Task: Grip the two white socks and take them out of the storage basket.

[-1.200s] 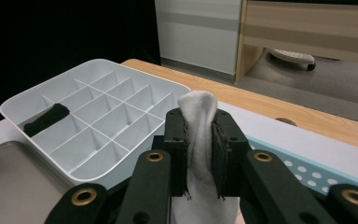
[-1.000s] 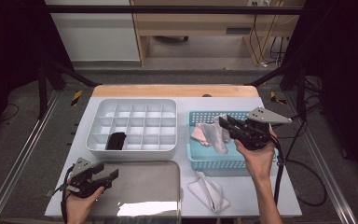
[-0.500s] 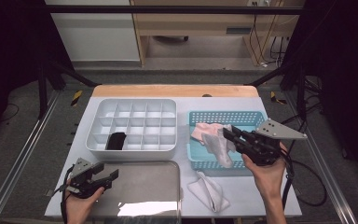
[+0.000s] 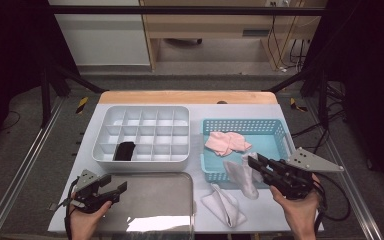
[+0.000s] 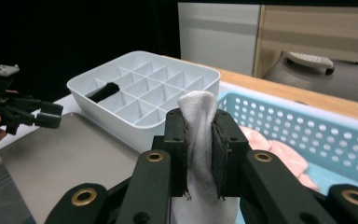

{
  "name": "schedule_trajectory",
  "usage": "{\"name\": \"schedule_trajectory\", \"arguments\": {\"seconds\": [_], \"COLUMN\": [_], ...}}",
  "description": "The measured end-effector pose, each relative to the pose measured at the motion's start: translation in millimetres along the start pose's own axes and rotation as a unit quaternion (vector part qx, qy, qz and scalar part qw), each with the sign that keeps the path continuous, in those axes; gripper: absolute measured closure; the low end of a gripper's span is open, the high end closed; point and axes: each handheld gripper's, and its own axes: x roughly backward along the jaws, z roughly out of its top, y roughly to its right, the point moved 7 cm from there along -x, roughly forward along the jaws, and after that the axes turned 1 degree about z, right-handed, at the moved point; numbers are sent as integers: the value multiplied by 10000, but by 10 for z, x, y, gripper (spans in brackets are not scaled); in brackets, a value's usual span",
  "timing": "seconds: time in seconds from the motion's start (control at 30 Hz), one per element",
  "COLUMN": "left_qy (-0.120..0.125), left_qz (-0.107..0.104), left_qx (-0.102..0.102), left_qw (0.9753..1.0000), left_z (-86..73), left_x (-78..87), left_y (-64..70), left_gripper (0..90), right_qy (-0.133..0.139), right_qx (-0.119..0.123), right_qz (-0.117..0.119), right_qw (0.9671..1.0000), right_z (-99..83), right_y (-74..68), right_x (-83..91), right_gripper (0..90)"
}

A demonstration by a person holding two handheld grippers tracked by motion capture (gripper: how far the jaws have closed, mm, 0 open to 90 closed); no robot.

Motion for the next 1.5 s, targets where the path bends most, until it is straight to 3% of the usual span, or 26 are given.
{"name": "schedule_trajectory", "arguments": {"seconds": [0.37,0.7,0.77,0.97,1.37,1.5], "left_qy": [6,12,0,20,-87,-77], "left_qz": [-2,-7,-4,13,45,-8], "left_qx": [-11,-12,-12,-30,-150,-149], "left_qw": [10000,10000,10000,10000,9998,9999], "left_z": [1,3,-2,0,-26,-22], "left_x": [1,0,-9,-10,-46,-46], "left_y": [21,35,43,62,89,103], "left_gripper": [306,309,315,340,347,347], "right_qy": [-376,-726,-815,-1110,-1620,-1521], "right_qx": [-243,-586,-705,-765,-975,-857], "right_qz": [-141,-370,-449,-737,-1341,-1456], "right_qw": [9989,9950,9932,9881,9728,9738], "right_z": [-432,-896,-999,-1214,-1589,-1560], "right_y": [105,253,306,443,710,725], "right_x": [91,125,111,15,-78,-69], "right_gripper": [779,777,774,769,710,620]}}
